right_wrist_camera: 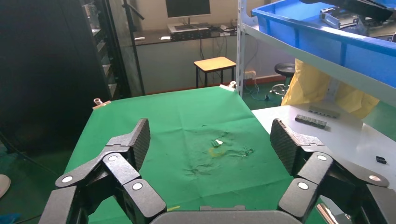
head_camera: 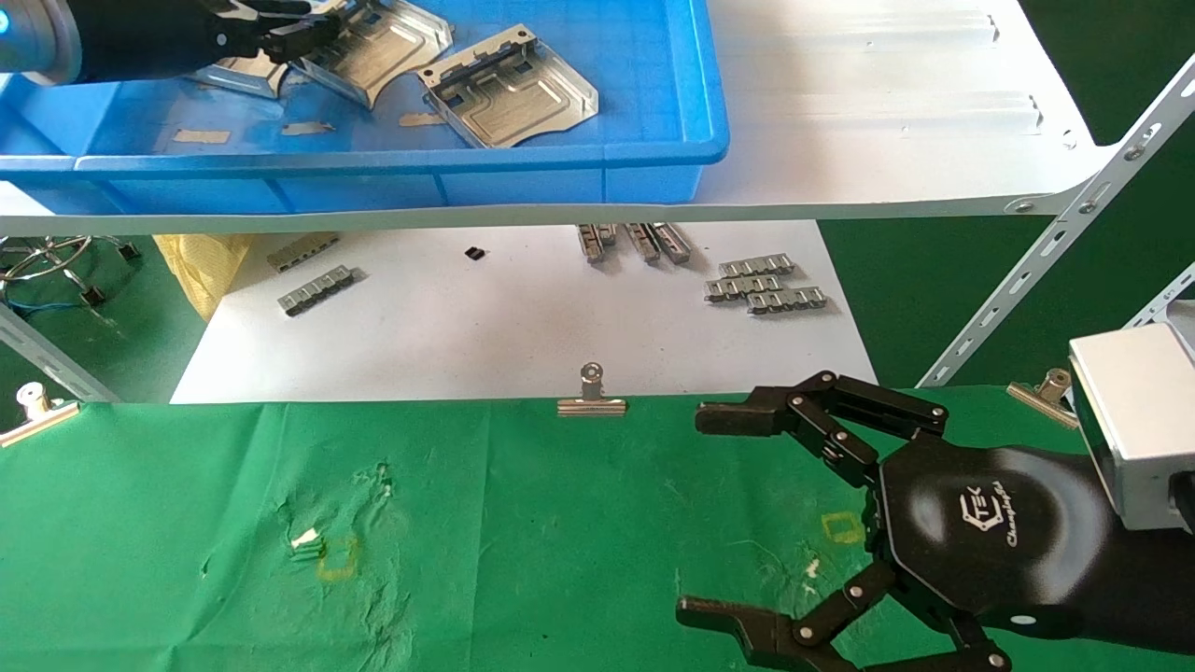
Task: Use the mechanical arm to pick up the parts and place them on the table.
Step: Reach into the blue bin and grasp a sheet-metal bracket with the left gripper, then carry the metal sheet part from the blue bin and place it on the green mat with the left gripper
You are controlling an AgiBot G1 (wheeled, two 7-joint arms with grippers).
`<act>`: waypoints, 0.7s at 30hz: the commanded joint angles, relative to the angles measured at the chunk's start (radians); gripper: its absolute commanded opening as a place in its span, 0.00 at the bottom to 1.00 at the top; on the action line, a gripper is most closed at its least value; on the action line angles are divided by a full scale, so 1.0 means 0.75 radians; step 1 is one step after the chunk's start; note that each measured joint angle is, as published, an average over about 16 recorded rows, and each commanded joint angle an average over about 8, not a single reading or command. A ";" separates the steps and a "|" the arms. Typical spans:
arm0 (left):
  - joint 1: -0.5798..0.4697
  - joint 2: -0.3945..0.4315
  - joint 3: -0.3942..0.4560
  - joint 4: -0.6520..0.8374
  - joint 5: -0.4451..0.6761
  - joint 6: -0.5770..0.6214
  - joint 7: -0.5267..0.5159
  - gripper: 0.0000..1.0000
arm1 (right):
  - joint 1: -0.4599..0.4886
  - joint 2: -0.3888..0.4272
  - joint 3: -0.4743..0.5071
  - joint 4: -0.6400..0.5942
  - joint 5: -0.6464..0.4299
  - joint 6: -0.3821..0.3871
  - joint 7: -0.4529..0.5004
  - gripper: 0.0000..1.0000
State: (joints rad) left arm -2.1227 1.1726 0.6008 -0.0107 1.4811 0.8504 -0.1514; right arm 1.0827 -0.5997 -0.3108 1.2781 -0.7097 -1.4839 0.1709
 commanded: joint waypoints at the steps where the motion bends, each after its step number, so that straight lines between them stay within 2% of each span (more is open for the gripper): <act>1: 0.004 0.007 0.005 0.006 0.007 -0.023 0.002 0.00 | 0.000 0.000 0.000 0.000 0.000 0.000 0.000 1.00; 7: -0.019 -0.004 -0.026 -0.012 -0.037 -0.016 0.001 0.00 | 0.000 0.000 0.000 0.000 0.000 0.000 0.000 1.00; 11: -0.032 -0.040 -0.068 -0.049 -0.099 0.074 0.033 0.00 | 0.000 0.000 -0.001 0.000 0.000 0.000 0.000 1.00; 14: -0.029 -0.079 -0.096 -0.086 -0.144 0.208 0.086 0.00 | 0.000 0.000 -0.001 0.000 0.001 0.000 0.000 1.00; 21: 0.017 -0.186 -0.144 -0.173 -0.234 0.647 0.289 0.00 | 0.000 0.000 -0.001 0.000 0.001 0.000 -0.001 1.00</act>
State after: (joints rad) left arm -2.1052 1.0349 0.4920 -0.1362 1.3019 1.3228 0.0662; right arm 1.0828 -0.5993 -0.3116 1.2781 -0.7092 -1.4836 0.1705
